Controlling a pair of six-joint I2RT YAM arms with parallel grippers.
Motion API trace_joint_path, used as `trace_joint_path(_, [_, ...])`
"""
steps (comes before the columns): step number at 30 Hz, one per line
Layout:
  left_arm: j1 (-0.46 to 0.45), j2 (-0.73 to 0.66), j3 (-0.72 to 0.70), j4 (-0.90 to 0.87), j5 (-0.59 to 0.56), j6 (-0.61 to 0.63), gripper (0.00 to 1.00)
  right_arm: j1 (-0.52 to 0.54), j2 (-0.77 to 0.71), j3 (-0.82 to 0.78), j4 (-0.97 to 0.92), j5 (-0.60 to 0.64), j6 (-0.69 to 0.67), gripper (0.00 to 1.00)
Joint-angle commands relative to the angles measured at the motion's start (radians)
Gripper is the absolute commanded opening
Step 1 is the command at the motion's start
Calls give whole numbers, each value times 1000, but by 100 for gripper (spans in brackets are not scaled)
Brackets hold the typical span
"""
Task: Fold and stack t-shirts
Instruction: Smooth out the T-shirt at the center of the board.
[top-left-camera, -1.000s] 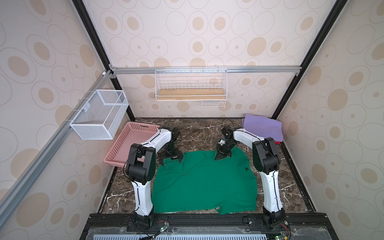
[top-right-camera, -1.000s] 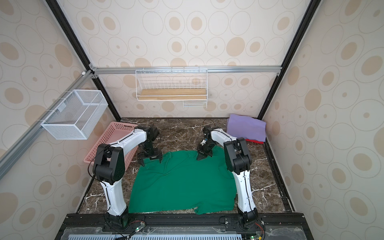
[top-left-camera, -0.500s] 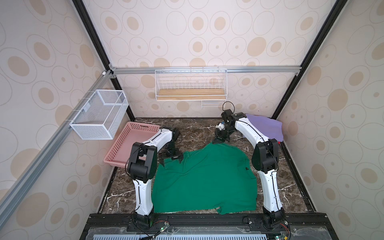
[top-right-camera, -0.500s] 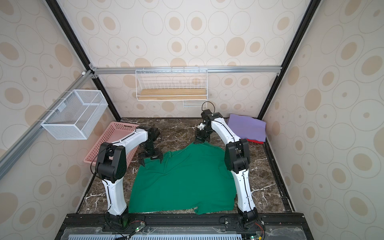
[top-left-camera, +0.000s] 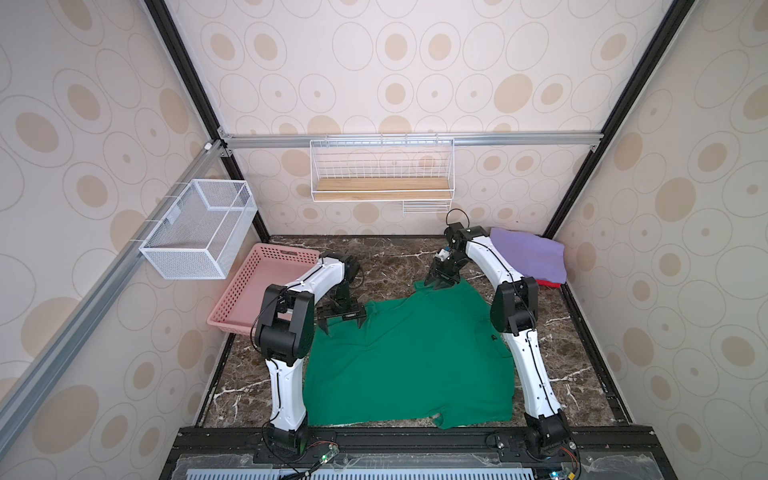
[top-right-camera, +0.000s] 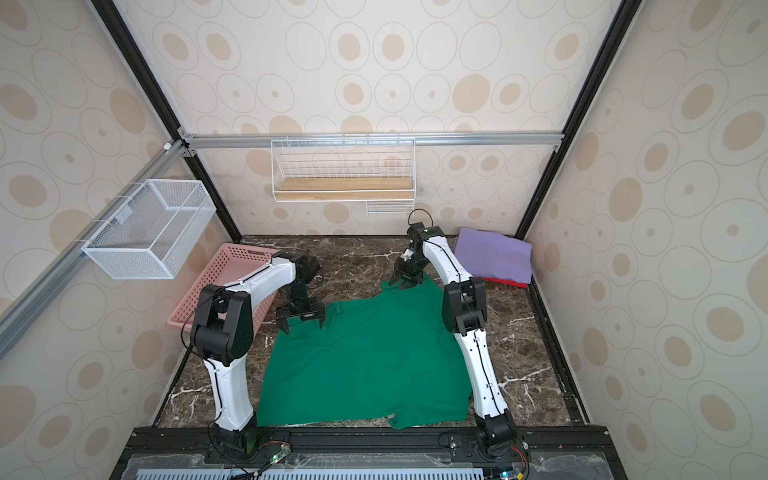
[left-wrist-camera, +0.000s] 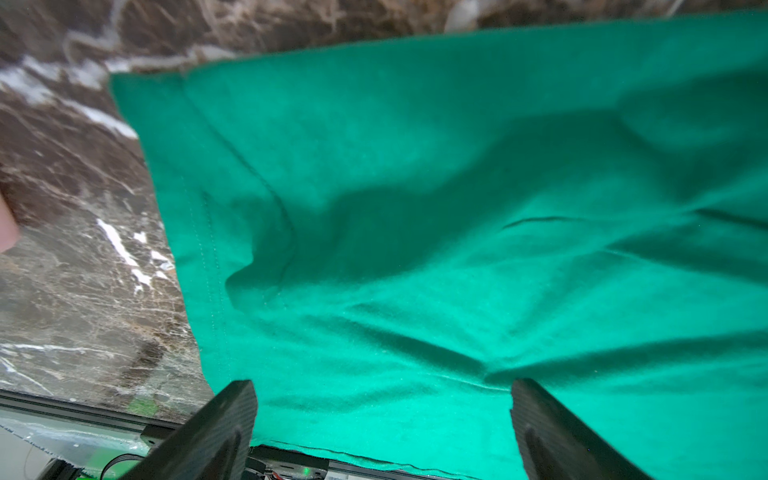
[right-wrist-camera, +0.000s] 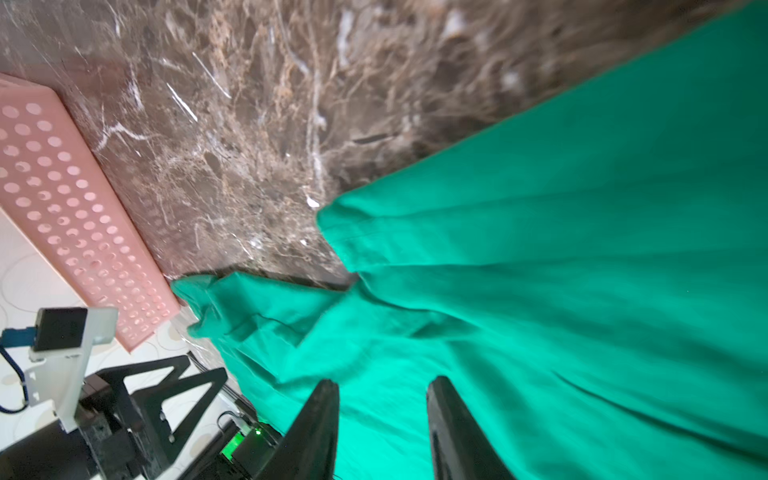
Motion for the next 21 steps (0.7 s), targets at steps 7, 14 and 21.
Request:
trace_joint_path(7, [-1,2,46,-43,34,6,99,-26,-310,-364,-44,23,-91,42])
trace_joint_path(14, [-9,21,54,-45,46,0,98,15,-625,-1015,202,-46,-61,42])
trace_joint_path(21, [-24,114,55,-3,136,-43,98,33,-628,-1282,305,-63,-92,41])
